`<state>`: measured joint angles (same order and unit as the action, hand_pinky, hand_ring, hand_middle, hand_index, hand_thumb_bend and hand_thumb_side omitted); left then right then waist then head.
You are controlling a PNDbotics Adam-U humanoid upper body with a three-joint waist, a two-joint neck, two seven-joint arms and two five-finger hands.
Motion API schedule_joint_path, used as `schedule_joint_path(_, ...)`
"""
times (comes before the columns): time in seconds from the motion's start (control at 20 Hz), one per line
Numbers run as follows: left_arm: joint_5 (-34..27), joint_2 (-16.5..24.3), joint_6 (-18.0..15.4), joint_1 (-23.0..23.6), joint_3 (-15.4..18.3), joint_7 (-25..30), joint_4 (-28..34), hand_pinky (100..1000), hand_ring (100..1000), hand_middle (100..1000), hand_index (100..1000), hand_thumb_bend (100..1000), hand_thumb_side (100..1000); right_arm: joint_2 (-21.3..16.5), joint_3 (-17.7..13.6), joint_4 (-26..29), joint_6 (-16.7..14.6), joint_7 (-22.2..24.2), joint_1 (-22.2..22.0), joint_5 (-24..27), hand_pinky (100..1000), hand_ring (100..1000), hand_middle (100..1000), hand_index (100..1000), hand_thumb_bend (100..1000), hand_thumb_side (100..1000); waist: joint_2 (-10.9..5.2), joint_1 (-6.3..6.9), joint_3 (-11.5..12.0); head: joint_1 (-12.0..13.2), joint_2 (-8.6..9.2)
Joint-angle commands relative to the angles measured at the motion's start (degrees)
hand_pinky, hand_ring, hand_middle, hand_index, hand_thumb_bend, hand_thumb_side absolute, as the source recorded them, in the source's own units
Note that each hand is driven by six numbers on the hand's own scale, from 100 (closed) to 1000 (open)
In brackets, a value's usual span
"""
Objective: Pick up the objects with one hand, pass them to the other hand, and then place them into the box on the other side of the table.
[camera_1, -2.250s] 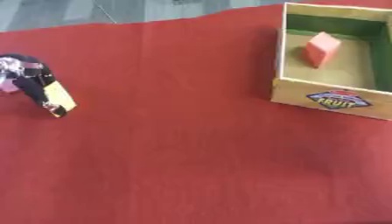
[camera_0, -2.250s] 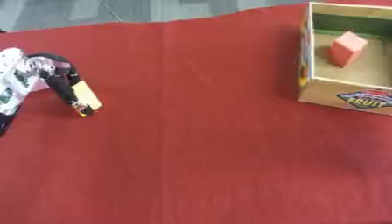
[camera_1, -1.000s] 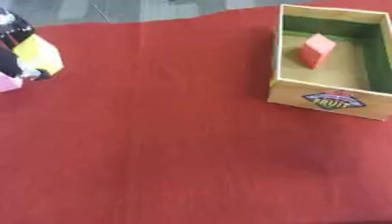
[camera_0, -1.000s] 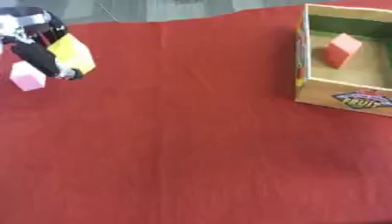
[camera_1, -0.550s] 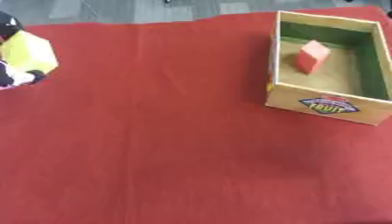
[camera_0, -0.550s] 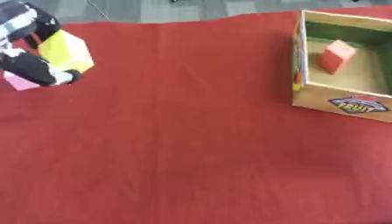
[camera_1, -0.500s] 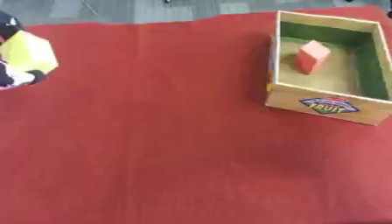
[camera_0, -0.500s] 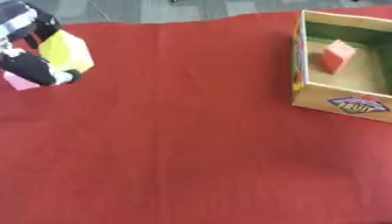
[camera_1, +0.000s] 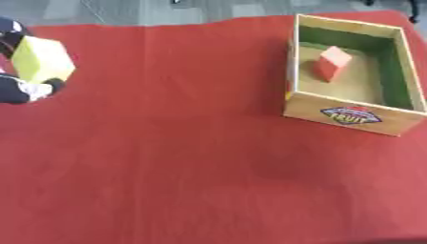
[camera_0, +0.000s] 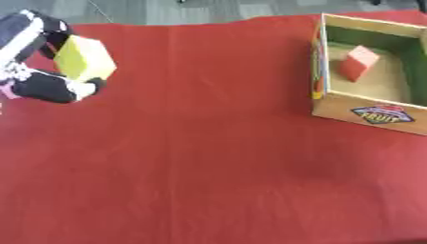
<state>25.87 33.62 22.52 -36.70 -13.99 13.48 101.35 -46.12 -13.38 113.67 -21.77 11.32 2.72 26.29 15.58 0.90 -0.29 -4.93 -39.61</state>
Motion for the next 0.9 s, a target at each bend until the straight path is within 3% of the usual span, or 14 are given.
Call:
schedule_joint_path(0.05, -2.8, -1.9, -4.6, -0.3, 0.2, -4.6, -2.2, 637, 609, 453, 482, 100, 189, -4.2, 2.1, 0.9, -1.8, 3.7, 2.2, -3.5, 945, 1000, 883, 961, 100, 168, -1.49, -0.32, -0.1, -0.6, 0.3)
schedule_joint_path(0.15, -3.1, -3.5, -7.9, -0.1, 0.1, -7.0, -4.2, 634, 607, 448, 482, 100, 194, -5.0, 3.7, 0.9, -3.0, 5.7, 4.1, -6.5, 945, 1000, 887, 957, 100, 101, -1.53, -0.51, -0.2, -0.9, 0.2)
schedule_joint_path(0.5, -3.4, -7.4, -17.9, 0.6, -0.2, -12.4, -9.0, 656, 605, 440, 484, 100, 220, -5.3, 10.0, 0.9, -5.2, 11.5, 10.4, -16.9, 948, 1000, 900, 962, 100, 100, -1.59, -1.07, 0.0, -2.0, 0.2)
schedule_joint_path(0.9, -2.7, -10.5, -24.2, 0.4, -1.3, -13.5, -9.3, 651, 599, 435, 482, 100, 218, -5.5, 15.8, 0.9, -3.7, 15.1, 16.7, -20.3, 946, 1000, 903, 962, 100, 105, -1.56, -1.86, 0.3, -3.3, -0.17)
